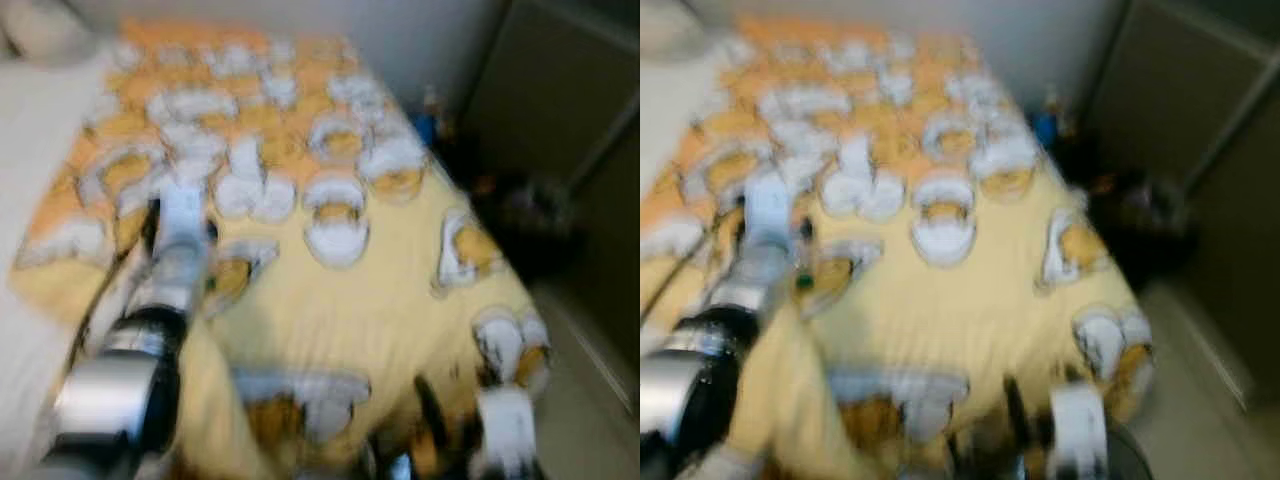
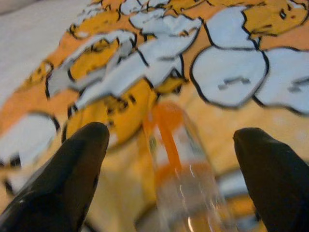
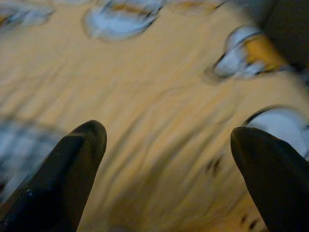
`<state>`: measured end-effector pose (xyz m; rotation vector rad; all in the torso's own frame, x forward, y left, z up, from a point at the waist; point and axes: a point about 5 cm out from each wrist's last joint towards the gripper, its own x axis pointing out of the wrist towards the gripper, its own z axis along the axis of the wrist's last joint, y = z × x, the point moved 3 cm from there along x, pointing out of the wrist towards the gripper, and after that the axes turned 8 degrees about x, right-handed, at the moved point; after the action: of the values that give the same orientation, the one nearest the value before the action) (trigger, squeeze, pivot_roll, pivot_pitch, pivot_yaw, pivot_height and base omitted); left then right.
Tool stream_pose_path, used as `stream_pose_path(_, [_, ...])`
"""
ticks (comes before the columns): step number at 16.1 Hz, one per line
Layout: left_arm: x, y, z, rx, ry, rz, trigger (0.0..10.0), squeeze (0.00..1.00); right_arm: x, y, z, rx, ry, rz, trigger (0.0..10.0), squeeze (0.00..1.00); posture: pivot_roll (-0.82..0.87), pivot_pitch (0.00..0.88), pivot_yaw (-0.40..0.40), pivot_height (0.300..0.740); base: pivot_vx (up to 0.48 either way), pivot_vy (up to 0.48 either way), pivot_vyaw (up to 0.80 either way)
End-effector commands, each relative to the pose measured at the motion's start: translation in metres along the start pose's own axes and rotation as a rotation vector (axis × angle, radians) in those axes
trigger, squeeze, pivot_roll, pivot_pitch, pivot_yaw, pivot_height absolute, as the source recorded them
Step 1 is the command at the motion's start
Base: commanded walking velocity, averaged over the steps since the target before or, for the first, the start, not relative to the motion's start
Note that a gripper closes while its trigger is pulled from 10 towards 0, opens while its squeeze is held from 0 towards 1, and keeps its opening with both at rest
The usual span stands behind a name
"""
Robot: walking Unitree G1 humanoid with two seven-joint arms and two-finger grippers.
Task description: Clean up the room
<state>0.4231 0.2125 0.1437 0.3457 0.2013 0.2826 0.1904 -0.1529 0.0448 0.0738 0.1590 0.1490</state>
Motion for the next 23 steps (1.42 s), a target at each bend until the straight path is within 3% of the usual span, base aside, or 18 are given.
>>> stream_pose_path(1, [-0.001,0.01,-0.018,0.007,0.056,0.027,10.0,0.0,-0.001,0.003,0.011,-0.015,-0.025,0.012,10.0,0.0,-0.14,0.31,-0.044,0.74,0.0,0.0,0.0])
stream_pose_path(4, [0.001,0.02,-0.016,0.024,0.042,0.084,10.0,0.0,-0.02,0.005,0.015,-0.036,0.009,0.023,10.0,0.0,-0.19,0.346,-0.067,0.74,0.0,0.0,0.0])
stream_pose_path(7, [0.001,0.031,-0.017,-0.043,0.041,0.131,10.0,0.0,-0.034,0.001,0.015,-0.042,0.036,0.007,10.0,0.0,-0.22,0.367,-0.081,0.74,0.0,0.0,0.0])
stream_pose_path(9, [0.003,0.038,-0.007,-0.078,-0.004,0.151,10.0,0.0,-0.041,0.002,0.016,-0.045,0.057,0.003,10.0,0.0,-0.23,0.375,-0.082,0.74,0.0,0.0,0.0])
stream_pose_path(12, [0.002,0.028,0.008,-0.025,-0.086,0.135,10.0,0.0,-0.047,0.005,0.012,-0.037,0.091,0.005,10.0,0.0,-0.23,0.385,-0.087,0.74,0.0,0.0,0.0])
stream_pose_path(15, [0.001,0.019,0.008,-0.028,-0.084,0.091,10.0,0.0,-0.047,0.004,0.011,-0.038,0.098,0.006,10.0,0.0,-0.23,0.383,-0.09,0.74,0.0,0.0,0.0])
stream_pose_path(16, [0.001,0.012,0.001,-0.013,-0.045,0.049,7.6,0.0,-0.047,0.003,0.01,-0.042,0.107,0.008,10.0,0.0,-0.23,0.378,-0.096,0.74,0.0,0.0,0.0])
stream_pose_path(17, [0.001,0.011,-0.003,0.004,-0.023,0.041,7.0,0.0,-0.047,0.003,0.01,-0.044,0.109,0.01,10.0,0.0,-0.23,0.373,-0.097,0.74,0.0,0.0,0.0])
stream_pose_path(18, [0.001,0.01,-0.005,0.017,-0.009,0.033,0.0,0.0,-0.046,0.003,0.011,-0.045,0.109,0.012,10.0,0.0,-0.23,0.371,-0.098,0.74,0.0,0.0,0.0])
stream_pose_path(23, [0.003,0.021,-0.006,0.056,-0.003,0.055,0.0,0.0,-0.036,0.004,0.007,-0.036,0.109,0.016,10.0,0.0,-0.19,0.357,-0.074,0.74,0.0,0.0,0.0])
